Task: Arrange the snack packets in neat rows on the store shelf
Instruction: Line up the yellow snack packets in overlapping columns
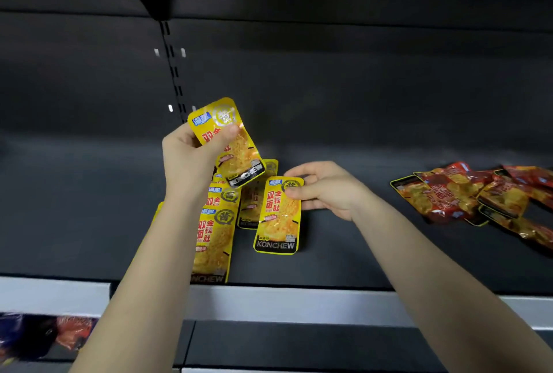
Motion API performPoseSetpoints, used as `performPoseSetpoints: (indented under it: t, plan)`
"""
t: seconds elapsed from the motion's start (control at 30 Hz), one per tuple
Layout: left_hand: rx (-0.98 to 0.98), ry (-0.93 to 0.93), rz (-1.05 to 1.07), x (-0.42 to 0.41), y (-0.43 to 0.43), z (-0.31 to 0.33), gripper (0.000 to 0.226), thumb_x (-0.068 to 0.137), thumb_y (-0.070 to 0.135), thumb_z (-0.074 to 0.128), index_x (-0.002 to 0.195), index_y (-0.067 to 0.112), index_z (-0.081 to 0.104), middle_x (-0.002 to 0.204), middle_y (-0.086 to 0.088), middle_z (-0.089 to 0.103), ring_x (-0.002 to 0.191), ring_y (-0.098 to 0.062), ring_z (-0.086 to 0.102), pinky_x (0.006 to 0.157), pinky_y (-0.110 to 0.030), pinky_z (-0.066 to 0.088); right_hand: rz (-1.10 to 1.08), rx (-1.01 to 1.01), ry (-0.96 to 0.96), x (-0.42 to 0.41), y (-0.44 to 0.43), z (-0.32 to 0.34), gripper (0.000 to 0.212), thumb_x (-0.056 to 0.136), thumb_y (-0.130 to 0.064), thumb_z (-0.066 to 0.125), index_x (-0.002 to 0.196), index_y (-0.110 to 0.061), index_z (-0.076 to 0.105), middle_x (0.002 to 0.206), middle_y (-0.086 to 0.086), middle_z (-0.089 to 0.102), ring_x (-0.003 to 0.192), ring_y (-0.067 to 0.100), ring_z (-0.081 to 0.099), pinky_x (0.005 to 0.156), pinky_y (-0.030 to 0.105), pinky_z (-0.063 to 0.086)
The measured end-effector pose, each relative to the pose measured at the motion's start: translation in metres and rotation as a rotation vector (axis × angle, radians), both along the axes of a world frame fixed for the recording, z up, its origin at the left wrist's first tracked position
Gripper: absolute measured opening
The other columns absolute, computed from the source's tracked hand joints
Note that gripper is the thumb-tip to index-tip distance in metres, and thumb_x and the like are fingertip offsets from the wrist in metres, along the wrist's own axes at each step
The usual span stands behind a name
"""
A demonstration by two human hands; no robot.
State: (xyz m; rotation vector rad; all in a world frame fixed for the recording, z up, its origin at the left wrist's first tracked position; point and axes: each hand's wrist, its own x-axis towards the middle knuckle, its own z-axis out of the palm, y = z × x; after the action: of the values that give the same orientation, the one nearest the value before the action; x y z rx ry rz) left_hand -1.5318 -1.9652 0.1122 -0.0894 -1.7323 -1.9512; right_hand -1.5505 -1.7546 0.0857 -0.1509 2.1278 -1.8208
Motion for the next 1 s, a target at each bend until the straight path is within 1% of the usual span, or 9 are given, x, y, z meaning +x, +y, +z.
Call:
performPoseSetpoints:
  t: [0.07, 0.17, 0.3, 0.43, 0.53, 0.67, 0.77, 0.87, 1.0]
  plan:
    - [-0.098, 0.005, 0.080, -0.005, -0.009, -0.003, 0.006, 0.079, 0.023, 0.078, 0.078, 0.022, 0.072, 0.073, 0.003, 0.072, 0.070, -0.015, 0.070, 0.059, -0.029, 0.054, 0.007, 0.018, 0.006, 0.001, -0.009, -0.003, 0.041, 0.082, 0.003, 0.070, 0.121, -0.007, 0.059, 0.094, 0.008, 0.071, 0.077, 0.012, 0.070, 0.067, 0.024, 0.059]
    - [-0.286, 0.019, 0.218, -0.013, -0.020, -0.009, 0.014, 0.082, 0.035, 0.073, 0.081, 0.022, 0.071, 0.074, 0.000, 0.070, 0.069, -0.018, 0.068, 0.061, -0.035, 0.056, 0.015, 0.055, 0.046, 0.004, -0.021, -0.009, 0.044, 0.082, 0.002, 0.071, 0.123, -0.009, 0.059, 0.098, 0.012, 0.071, 0.080, 0.014, 0.070, 0.074, 0.027, 0.059]
    - [-0.486, 0.103, 0.329, -0.016, -0.022, -0.024, 0.024, 0.090, 0.038, 0.063, 0.090, 0.014, 0.068, 0.081, -0.005, 0.066, 0.075, -0.020, 0.061, 0.065, -0.028, 0.046, 0.013, 0.073, 0.133, 0.007, -0.028, -0.015, 0.042, 0.081, 0.001, 0.074, 0.118, -0.012, 0.059, 0.090, 0.013, 0.068, 0.063, 0.008, 0.066, 0.056, 0.018, 0.051]
    - [-0.561, 0.153, 0.326, -0.020, -0.025, -0.036, 0.034, 0.091, 0.046, 0.058, 0.089, 0.013, 0.066, 0.079, -0.005, 0.063, 0.071, -0.023, 0.060, 0.066, -0.045, 0.048, 0.005, 0.135, 0.205, 0.005, -0.034, -0.021, 0.039, 0.078, -0.001, 0.077, 0.111, -0.015, 0.061, 0.087, 0.014, 0.064, 0.055, 0.012, 0.058, 0.055, 0.021, 0.048]
    - [-0.653, 0.192, 0.365, -0.020, -0.024, -0.037, 0.037, 0.093, 0.046, 0.056, 0.085, 0.011, 0.063, 0.073, -0.004, 0.057, 0.065, -0.027, 0.056, 0.067, -0.053, 0.047, -0.020, 0.198, 0.283, 0.003, -0.038, -0.025, 0.037, 0.075, -0.005, 0.080, 0.104, -0.020, 0.063, 0.088, 0.017, 0.067, 0.059, 0.016, 0.061, 0.059, 0.028, 0.052]
    - [-0.677, 0.192, 0.375, -0.016, -0.022, -0.037, 0.032, 0.093, 0.042, 0.058, 0.086, 0.012, 0.064, 0.073, -0.001, 0.055, 0.068, -0.026, 0.055, 0.073, -0.058, 0.047, -0.049, 0.279, 0.367, 0.003, -0.040, -0.029, 0.035, 0.075, -0.012, 0.083, 0.100, -0.025, 0.063, 0.091, 0.015, 0.070, 0.062, 0.017, 0.064, 0.069, 0.039, 0.057]
    - [-0.663, 0.184, 0.369, -0.014, -0.021, -0.037, 0.028, 0.093, 0.042, 0.058, 0.087, 0.015, 0.064, 0.075, 0.001, 0.055, 0.069, -0.024, 0.056, 0.074, -0.058, 0.047, -0.064, 0.349, 0.399, 0.005, -0.040, -0.030, 0.037, 0.075, -0.016, 0.083, 0.106, -0.021, 0.064, 0.089, 0.006, 0.070, 0.062, 0.012, 0.063, 0.072, 0.037, 0.057]
    - [-0.660, 0.181, 0.370, -0.013, -0.021, -0.037, 0.028, 0.094, 0.041, 0.057, 0.087, 0.015, 0.064, 0.075, -0.001, 0.057, 0.070, -0.024, 0.056, 0.073, -0.058, 0.046, -0.076, 0.429, 0.434, 0.007, -0.039, -0.030, 0.041, 0.073, -0.025, 0.084, 0.109, -0.023, 0.065, 0.090, -0.002, 0.070, 0.067, 0.009, 0.064, 0.074, 0.034, 0.055]
    - [-0.659, 0.179, 0.374, -0.013, -0.022, -0.038, 0.031, 0.094, 0.042, 0.057, 0.087, 0.013, 0.064, 0.075, -0.002, 0.057, 0.070, -0.024, 0.055, 0.073, -0.057, 0.046, -0.080, 0.416, 0.430, 0.007, -0.038, -0.030, 0.043, 0.073, -0.024, 0.085, 0.110, -0.022, 0.065, 0.091, 0.003, 0.070, 0.074, 0.014, 0.067, 0.078, 0.036, 0.056]
